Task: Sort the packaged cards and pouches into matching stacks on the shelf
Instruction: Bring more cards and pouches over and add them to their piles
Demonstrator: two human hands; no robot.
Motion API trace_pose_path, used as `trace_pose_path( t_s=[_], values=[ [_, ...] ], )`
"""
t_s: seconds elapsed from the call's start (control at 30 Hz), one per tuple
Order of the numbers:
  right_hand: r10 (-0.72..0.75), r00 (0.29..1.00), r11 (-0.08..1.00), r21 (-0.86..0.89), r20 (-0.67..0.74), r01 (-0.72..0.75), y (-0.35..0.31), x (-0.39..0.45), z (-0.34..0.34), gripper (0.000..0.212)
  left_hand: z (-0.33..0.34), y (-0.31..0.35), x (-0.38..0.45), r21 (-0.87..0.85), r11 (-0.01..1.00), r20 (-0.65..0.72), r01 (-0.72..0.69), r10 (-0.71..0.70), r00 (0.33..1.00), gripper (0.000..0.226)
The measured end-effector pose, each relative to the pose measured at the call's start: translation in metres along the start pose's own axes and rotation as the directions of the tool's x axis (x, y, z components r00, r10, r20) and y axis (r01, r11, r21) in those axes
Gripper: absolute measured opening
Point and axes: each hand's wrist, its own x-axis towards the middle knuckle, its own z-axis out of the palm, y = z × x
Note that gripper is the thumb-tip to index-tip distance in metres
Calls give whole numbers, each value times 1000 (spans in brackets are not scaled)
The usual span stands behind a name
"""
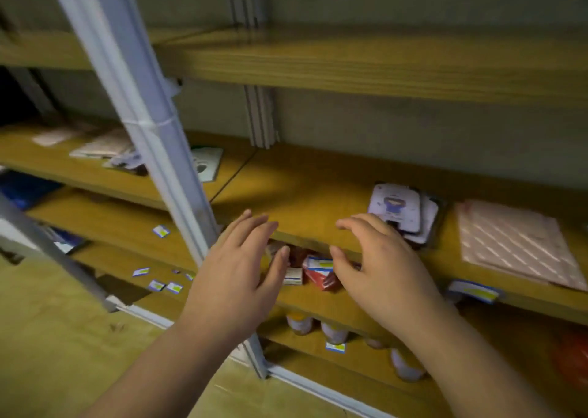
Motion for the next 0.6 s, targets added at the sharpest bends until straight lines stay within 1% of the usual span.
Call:
trace_pose_path(
  t_s=[0.1,0.2,0.33,0.47,0.6],
  values=[
    [-29,998,999,44,47,27,-67,6,42,42,-33,-66,-21,-6,999,-18,39,-39,999,51],
    [-98,993,993,78,63,93,-136,14,88,42,-65,-135,-38,48,997,-54,55,-53,997,52],
    [-169,983,984,73,73,164,-214,32,135,41,-105,-214,-57,35,991,-87,133,-130,988,58],
    [-199,975,980,49,102,195,-267,57,161,43,-137,-273,-63,52,980,-103,194,-188,977,57],
    [-218,971,976,26,102,216,-299,88,185,44,-153,-317,-60,45,971,-112,235,-229,967,58]
  ],
)
